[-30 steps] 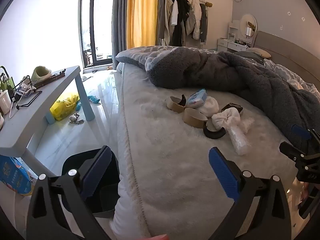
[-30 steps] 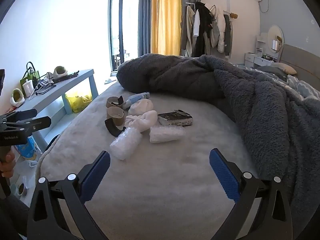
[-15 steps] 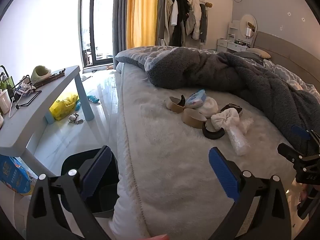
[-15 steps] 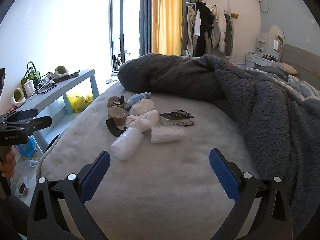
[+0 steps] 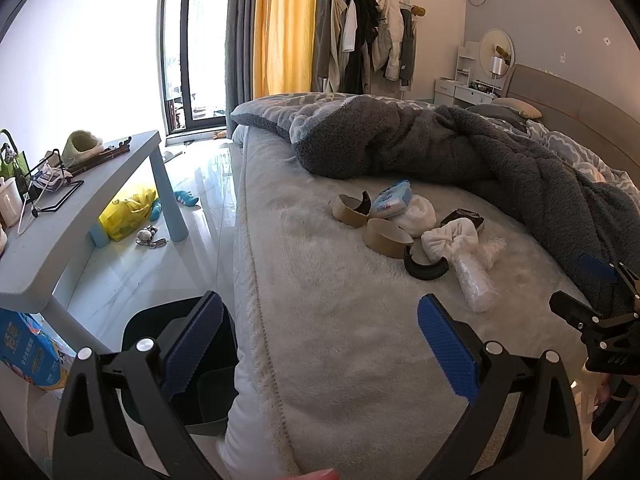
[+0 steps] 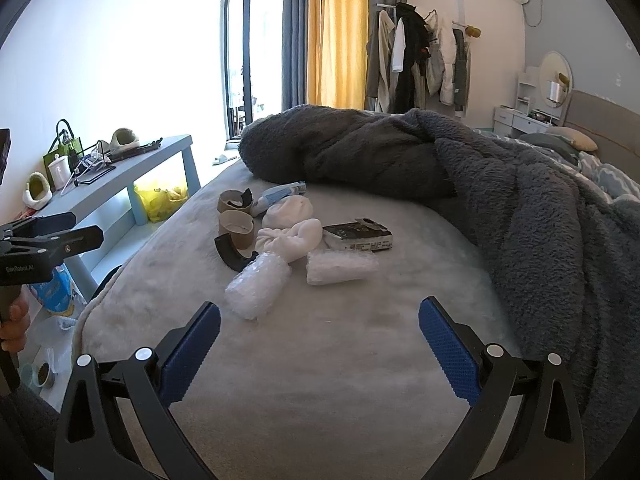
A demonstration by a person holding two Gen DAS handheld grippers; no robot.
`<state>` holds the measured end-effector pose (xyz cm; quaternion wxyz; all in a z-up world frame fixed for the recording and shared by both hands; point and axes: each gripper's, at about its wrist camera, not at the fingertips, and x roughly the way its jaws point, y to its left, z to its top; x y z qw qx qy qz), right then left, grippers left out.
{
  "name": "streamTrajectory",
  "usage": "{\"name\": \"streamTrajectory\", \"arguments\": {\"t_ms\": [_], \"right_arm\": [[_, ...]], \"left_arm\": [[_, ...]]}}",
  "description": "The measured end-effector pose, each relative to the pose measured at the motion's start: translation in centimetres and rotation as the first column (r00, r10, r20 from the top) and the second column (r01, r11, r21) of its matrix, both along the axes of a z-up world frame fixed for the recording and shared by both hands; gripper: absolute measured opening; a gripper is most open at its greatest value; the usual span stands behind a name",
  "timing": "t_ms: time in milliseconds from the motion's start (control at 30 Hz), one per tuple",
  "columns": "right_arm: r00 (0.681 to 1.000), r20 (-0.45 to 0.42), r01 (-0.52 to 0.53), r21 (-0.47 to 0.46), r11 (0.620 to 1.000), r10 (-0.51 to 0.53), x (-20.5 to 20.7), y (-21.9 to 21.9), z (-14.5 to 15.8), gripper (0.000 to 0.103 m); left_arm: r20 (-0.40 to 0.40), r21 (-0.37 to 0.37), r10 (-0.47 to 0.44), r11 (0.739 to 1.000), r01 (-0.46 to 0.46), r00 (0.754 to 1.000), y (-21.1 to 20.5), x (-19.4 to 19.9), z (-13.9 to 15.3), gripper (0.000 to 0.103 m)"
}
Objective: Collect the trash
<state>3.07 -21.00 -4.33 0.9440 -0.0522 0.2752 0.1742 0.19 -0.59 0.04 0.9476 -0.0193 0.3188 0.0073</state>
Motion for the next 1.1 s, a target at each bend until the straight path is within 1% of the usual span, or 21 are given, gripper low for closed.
{"name": "streamTrajectory", "arguments": {"t_ms": [1100], "right_arm": [[1.000, 0.000, -0.003, 0.000, 1.000, 0.003, 0.04, 0.26, -0.27, 0.100]], "left_arm": [[0.003, -0.004, -0.002, 1.000, 0.002, 1.000, -0.19, -0.20, 0.19, 0.100]]}}
